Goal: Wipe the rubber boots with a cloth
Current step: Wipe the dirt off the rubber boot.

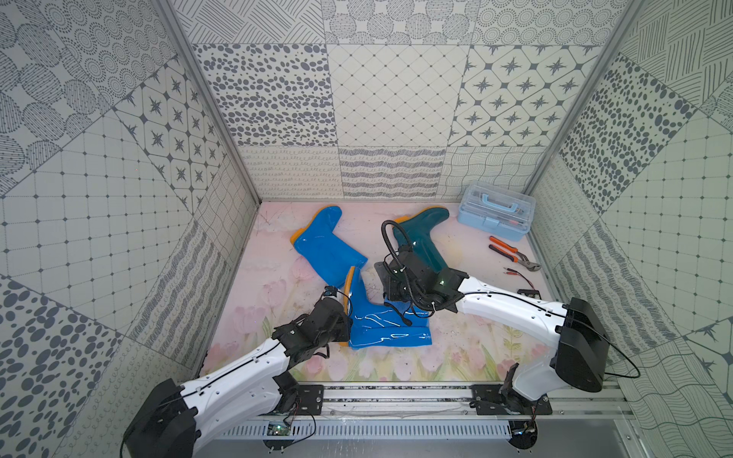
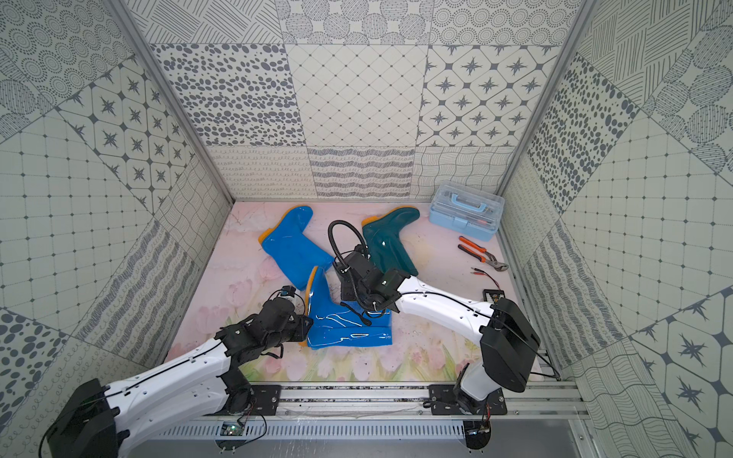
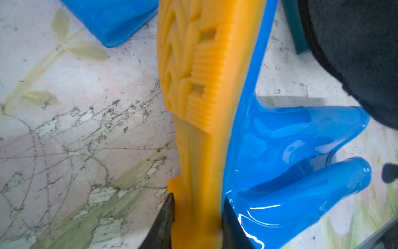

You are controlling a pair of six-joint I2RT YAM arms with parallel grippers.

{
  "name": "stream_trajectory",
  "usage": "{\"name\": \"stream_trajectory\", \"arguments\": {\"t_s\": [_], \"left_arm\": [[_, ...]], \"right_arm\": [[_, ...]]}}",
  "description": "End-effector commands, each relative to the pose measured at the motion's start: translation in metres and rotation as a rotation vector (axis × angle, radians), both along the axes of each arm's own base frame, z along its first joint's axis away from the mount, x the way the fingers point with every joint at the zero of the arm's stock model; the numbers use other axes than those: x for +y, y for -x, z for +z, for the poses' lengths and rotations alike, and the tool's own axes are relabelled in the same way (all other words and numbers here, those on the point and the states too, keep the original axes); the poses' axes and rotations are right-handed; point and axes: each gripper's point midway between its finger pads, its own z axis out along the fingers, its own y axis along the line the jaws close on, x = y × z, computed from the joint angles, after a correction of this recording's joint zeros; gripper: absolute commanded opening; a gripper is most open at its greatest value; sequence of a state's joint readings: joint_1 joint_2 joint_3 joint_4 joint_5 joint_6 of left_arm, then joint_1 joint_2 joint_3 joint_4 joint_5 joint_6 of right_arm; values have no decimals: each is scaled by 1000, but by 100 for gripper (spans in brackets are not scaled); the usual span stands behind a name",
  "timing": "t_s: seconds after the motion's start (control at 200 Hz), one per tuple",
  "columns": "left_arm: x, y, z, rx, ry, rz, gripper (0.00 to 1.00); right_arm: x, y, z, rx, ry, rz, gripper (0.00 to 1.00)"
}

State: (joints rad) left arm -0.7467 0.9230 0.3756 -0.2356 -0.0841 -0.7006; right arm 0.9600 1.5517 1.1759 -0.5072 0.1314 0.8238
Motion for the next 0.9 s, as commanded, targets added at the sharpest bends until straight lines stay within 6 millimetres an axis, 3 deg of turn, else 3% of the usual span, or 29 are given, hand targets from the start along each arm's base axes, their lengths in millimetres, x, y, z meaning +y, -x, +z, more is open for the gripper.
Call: {"name": "stream_trajectory", "arguments": {"t_s": [0.0,0.09,0.21,0.305,0.375,0.565,0.655,0.76,0.895], "left_arm": [[-30,-42,26,-62,109,106,0],[-34,-47,19,-10,105,153,0],[-34,-52,19,-8,122,194,0],[-37,-50,15,18,109,181,0],[-35,-47,9,44,79,180,0],[-15,-40,8,39,2,201,0],[-18,-40,8,44,8,185,0],[-23,-42,6,54,16,176,0],[-34,-44,3,74,37,150,0]], "right_arm": [[35,15,-32,137,-66,104,0],[53,34,-68,280,-17,180,0],[51,55,-122,426,22,188,0],[7,69,-174,549,256,167,0],[-35,68,-190,600,410,138,0],[-134,25,-152,548,582,-10,0],[-159,16,-138,517,569,-48,0],[-138,9,-117,459,483,-7,0],[-69,-8,-65,297,320,62,0]]}}
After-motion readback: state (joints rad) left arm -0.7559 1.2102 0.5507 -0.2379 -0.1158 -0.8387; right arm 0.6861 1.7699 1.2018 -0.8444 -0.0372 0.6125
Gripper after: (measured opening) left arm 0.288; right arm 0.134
